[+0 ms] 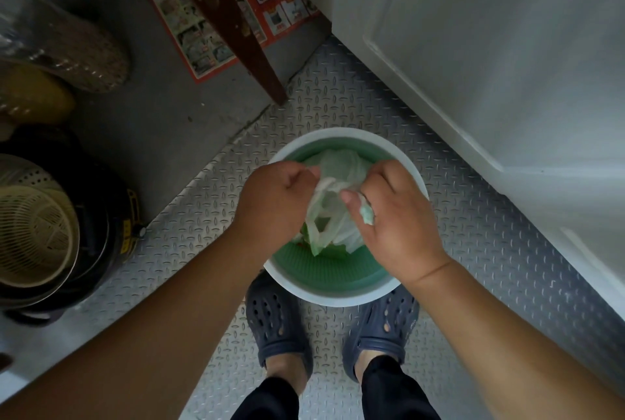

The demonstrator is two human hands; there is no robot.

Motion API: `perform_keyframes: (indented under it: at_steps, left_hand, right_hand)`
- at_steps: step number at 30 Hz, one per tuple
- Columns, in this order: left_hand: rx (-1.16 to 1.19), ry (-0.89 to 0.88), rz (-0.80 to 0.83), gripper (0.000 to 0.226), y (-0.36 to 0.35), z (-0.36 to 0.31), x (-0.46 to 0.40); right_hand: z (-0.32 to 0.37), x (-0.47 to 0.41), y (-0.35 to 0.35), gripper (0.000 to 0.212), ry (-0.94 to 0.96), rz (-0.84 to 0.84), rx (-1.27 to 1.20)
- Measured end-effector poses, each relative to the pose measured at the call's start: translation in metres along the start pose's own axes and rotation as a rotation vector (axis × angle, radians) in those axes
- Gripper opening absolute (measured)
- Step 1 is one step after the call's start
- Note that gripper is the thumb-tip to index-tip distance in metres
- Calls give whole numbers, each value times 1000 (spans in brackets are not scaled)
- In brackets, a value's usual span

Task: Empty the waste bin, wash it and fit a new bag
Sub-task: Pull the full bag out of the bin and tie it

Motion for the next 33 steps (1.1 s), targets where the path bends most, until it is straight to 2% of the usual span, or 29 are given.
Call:
perform_keyframes:
  at_steps: [2,5,8,12,18,21,24,25,26,27,29,33]
  left_hand:
    - [-91,-53,-53,34,7,-3,5]
    - [-141,-68,-122,34,15,-3,9]
    - [-187,-37,-196,34,25,2,9]
    - [-263,13,-245,35,37,18,12]
    - [-343,55,-295,38,50,27,15]
    - [-141,-4,-291,29,48,16,24]
    - [177,-23,-212,17,42,6,33]
    - [238,-26,-179,17,39,4,35]
    - [279,-24,-149,17,35,2,37]
    - [303,-17,-127,17,32,0,39]
    - [317,-3,-105,17,29,-1,41]
    - [296,-30,-67,21,28,-8,43]
  right_hand:
    - [-6,11,7,50,-8,2,20]
    - [-19,25,10,49,-99,39,14]
    - [-34,37,8,46,-177,105,63]
    - [-45,51,7,44,-181,186,163]
    - [-62,57,19,46,-276,217,245]
    - [-61,47,27,42,-390,139,91]
    - [-48,31,18,34,-595,32,-473]
    - [-37,26,7,25,-646,59,-624]
    - [-22,18,-3,12,-634,124,-675]
    - [-6,9,-12,4,-584,198,-650]
    - [21,-6,-26,27,-444,322,-503]
    - [37,-20,-33,41,-389,355,-366]
Point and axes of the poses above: each hand's wrist, its own x-axis away from the middle knuckle, its own y-axis out of the back of the hand, z = x × y, the point moved 9 cm from there along -x, towards the middle knuckle, and after that the axes turned 3 degrees about -x, right-handed, at the moved point
